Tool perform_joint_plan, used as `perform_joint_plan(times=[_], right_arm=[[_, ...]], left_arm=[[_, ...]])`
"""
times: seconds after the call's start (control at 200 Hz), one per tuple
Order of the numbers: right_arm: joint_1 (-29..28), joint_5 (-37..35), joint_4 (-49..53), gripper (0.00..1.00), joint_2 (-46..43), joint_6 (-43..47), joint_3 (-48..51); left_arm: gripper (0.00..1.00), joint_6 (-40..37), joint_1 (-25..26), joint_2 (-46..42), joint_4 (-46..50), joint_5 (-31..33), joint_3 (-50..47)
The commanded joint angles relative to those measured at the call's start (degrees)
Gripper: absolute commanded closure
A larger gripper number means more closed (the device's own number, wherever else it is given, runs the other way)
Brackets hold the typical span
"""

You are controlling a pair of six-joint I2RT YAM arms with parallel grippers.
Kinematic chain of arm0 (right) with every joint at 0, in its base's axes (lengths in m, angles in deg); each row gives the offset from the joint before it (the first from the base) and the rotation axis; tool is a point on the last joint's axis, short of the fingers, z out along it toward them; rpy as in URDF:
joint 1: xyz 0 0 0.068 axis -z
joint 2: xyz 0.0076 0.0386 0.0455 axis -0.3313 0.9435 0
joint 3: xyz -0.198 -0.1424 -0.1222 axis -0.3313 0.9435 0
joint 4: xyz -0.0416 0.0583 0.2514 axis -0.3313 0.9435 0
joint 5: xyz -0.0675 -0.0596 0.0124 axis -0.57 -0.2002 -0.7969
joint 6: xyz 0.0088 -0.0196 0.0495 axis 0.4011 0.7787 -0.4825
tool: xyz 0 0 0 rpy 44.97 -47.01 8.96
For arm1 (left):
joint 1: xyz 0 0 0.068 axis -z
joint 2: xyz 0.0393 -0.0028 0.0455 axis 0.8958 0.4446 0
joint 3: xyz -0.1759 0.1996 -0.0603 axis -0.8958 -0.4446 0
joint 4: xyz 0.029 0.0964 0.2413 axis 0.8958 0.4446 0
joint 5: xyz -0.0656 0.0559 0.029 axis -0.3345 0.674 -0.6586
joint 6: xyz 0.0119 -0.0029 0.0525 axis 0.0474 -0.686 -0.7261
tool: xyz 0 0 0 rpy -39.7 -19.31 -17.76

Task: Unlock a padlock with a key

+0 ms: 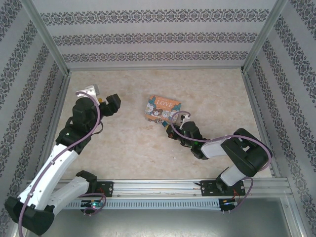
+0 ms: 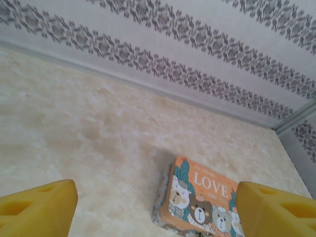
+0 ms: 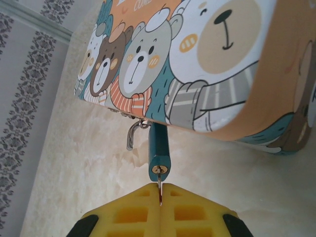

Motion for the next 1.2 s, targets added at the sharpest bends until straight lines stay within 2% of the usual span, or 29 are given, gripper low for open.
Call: perform_joint_plan(times=[0.0, 0.315, 0.57, 0.729, 0.889, 0.999, 1.194], right_arm=[[0.5, -1.2, -0.9, 1.0, 1.1, -4.3, 0.8], [-0.7, -2.4, -1.4, 1.0, 3.5, -7.0, 0.8], [-2.0, -3.0, -1.0, 0.87, 4.3, -6.8, 0.8], [-2.6, -4.6, 2.0, 0.78, 1.4, -5.1, 0.8], [-2.6, -6.0, 7.5, 0.73, -3.2, -2.8, 0.8], [-2.4, -7.2, 12.7, 0.7, -7.8, 0.3, 0.8], [-1.3, -7.8, 17.8, 0.51, -14.5, 3.4, 0.4]], left_arm=[[0.17, -3.1, -0.6, -1.4, 2.5, 4.6, -0.5], [0.17, -2.3, -0.6, -3.9, 3.6, 7.4, -0.9], [0.14, -3.2, -0.6, -5.2, 4.7, 7.5, -1.7], [0.13, -3.5, -0.6, -5.6, 5.5, 7.4, -2.1], [0.11, -4.1, -0.6, -5.4, 5.9, 6.9, -2.4], [0.08, -4.7, -0.8, -4.1, 6.0, 5.1, -2.3], [0.03, -4.3, -2.1, 1.5, 3.6, -3.4, -2.2]])
